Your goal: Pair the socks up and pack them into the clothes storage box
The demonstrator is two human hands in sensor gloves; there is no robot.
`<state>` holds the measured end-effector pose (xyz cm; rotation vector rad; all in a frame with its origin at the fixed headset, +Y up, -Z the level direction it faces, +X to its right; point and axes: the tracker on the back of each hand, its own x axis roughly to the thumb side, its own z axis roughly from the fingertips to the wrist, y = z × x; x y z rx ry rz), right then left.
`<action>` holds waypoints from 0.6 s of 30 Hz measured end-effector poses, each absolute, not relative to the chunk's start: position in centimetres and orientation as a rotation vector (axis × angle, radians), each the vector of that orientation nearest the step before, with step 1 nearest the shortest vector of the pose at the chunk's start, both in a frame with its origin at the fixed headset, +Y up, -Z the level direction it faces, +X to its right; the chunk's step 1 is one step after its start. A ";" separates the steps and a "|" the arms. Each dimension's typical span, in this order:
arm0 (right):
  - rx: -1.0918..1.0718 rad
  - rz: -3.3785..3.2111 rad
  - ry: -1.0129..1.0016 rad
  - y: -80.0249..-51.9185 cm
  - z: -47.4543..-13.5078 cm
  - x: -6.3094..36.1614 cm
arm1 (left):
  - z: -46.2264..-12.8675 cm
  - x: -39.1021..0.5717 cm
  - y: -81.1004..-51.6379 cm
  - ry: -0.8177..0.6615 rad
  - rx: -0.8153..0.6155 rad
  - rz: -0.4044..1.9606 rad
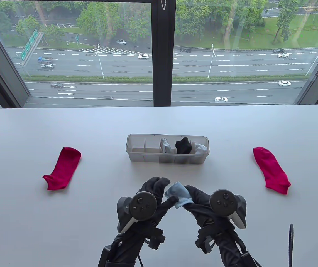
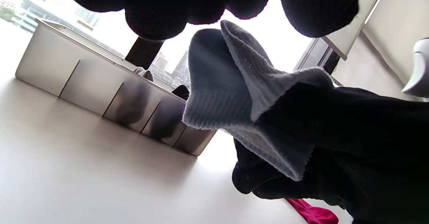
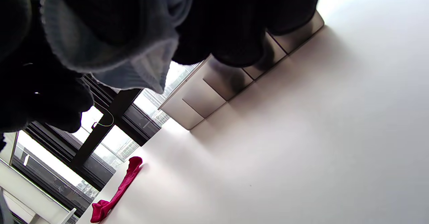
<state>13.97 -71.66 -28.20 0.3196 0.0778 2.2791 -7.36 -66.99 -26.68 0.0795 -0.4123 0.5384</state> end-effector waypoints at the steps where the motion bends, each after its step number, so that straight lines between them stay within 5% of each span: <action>1: 0.322 2.275 0.083 -71.7 -28.2 13.8 | -26.7 -6.9 -67.4 -0.420 0.043 0.500; 18: 0.334 2.120 0.262 -72.6 -28.4 13.4 | -27.9 -8.2 -69.4 -0.233 0.095 0.665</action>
